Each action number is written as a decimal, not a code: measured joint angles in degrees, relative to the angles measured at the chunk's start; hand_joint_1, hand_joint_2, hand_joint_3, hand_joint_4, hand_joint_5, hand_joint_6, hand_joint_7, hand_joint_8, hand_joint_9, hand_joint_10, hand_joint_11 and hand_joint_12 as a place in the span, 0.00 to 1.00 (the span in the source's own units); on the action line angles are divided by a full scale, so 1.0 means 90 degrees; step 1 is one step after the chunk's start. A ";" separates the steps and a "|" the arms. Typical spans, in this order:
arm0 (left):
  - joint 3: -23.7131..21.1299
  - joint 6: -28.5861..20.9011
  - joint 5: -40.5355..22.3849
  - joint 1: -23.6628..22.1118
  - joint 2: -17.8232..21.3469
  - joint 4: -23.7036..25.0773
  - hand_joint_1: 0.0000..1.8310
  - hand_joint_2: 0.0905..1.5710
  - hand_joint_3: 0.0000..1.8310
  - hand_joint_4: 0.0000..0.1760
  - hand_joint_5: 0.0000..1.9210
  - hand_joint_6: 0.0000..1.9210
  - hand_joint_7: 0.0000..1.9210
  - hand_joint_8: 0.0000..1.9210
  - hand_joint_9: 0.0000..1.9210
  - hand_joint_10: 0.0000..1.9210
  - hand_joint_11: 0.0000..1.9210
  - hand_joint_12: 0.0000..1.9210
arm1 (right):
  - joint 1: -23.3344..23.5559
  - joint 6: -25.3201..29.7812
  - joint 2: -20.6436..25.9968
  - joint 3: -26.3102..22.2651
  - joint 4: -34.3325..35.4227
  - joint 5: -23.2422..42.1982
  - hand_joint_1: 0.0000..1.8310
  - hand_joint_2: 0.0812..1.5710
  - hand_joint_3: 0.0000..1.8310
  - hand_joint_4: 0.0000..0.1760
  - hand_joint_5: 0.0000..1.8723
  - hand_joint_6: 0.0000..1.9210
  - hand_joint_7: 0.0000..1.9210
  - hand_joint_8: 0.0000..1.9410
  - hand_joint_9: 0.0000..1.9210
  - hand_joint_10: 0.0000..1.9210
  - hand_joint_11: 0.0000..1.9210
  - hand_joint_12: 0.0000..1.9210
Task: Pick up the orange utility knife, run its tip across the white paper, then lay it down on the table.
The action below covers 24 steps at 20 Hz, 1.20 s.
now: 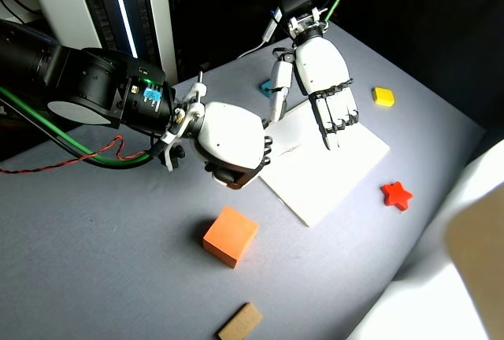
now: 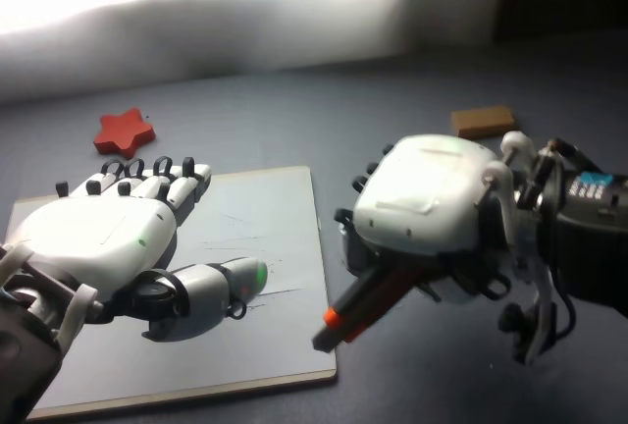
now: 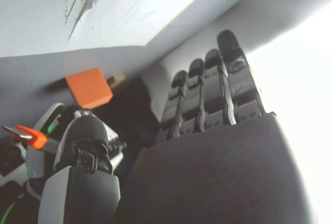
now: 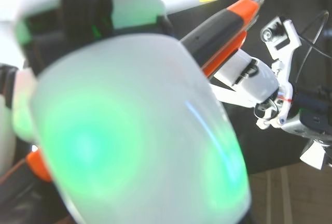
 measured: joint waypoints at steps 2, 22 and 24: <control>-0.0002 0.0000 -0.0015 0.0000 -0.0034 0.0075 0.00 0.77 0.00 0.00 0.00 0.00 0.03 0.00 0.04 0.01 0.00 0.27 | -0.0155 -0.0017 0.0034 -0.0002 0.0000 0.0029 0.75 0.61 0.27 0.00 0.53 1.00 0.60 1.00 0.62 1.00 0.60 1.00; -0.0015 -0.0053 -0.0134 0.0083 -0.0034 0.0051 0.00 0.79 0.00 0.00 0.02 0.01 0.09 0.01 0.10 0.02 0.00 0.50 | -0.0330 -0.0143 0.1258 -0.1073 -0.0095 0.0328 0.04 0.71 0.00 0.00 0.03 0.00 0.09 0.00 0.10 0.03 0.00 0.32; -0.0017 -0.0053 -0.0136 0.0083 -0.0034 0.0046 0.00 0.81 0.01 0.00 0.11 0.03 0.19 0.03 0.21 0.07 0.00 0.72 | -0.0189 -0.0041 0.1736 -0.1455 -0.0070 0.0202 0.00 0.71 0.00 0.00 0.09 0.02 0.15 0.01 0.15 0.04 0.00 0.47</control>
